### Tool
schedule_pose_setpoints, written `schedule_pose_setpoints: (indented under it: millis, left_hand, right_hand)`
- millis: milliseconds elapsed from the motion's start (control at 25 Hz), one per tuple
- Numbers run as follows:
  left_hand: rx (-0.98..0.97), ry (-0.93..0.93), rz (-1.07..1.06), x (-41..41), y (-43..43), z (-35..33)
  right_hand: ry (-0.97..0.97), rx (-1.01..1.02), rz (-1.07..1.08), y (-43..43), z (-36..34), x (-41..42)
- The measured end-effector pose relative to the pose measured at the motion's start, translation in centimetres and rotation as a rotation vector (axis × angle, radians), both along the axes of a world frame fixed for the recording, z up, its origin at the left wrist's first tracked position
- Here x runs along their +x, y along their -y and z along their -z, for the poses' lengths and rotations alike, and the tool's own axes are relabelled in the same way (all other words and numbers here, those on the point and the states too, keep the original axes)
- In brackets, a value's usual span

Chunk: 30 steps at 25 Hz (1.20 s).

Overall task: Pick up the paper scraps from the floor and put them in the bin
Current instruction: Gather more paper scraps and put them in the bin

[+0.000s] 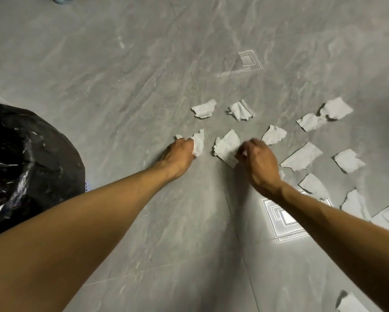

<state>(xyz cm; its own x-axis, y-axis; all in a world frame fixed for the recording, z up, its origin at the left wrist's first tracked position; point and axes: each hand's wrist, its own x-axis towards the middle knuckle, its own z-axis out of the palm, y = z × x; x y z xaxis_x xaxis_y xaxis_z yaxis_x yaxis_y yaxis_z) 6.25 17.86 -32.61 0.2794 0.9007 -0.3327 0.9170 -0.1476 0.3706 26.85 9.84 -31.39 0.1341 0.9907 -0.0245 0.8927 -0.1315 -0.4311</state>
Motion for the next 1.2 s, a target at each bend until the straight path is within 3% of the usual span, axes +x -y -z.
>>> schedule_pose_setpoints:
  millis: [200,280,440,560,720,800,920,1040,1200]
  left_hand:
    - [0.052,0.17,-0.079,-1.8,4.5,-3.7]
    - [0.085,0.301,-0.144,-3.0,6.5,-7.0]
    - [0.099,0.541,-0.253,-7.8,9.1,-15.2]
    - [0.258,0.672,-0.327,-13.8,9.9,-20.6]
    - [0.596,0.352,-0.503,-22.6,10.0,-22.2]
    - [0.61,0.15,-0.605,-26.2,9.9,-20.8]
    - [0.469,-0.011,-0.722,-30.4,10.2,-18.1]
    - [0.354,0.004,-0.779,-32.3,10.8,-16.0]
    - [0.337,0.098,-0.853,-33.0,11.1,-15.7]
  right_hand:
    - [0.125,-0.1,-0.259,-3.2,0.3,-1.9]
    - [0.083,-0.099,-0.252,-2.6,1.1,-3.2]
    - [-0.306,-0.11,-0.171,-0.5,1.2,-6.0]
    - [-0.639,-0.149,0.009,0.1,-0.6,-10.5]
    - [-0.956,-0.129,0.022,-1.3,-6.9,-18.2]
    - [-1.052,-0.082,-0.093,-2.2,-11.3,-21.7]
    - [-1.127,0.017,-0.32,-3.4,-16.9,-27.3]
    - [-0.998,0.085,-0.489,-4.5,-19.0,-32.4]
    - [-0.397,-0.077,-0.819,-5.5,-17.3,-35.6]
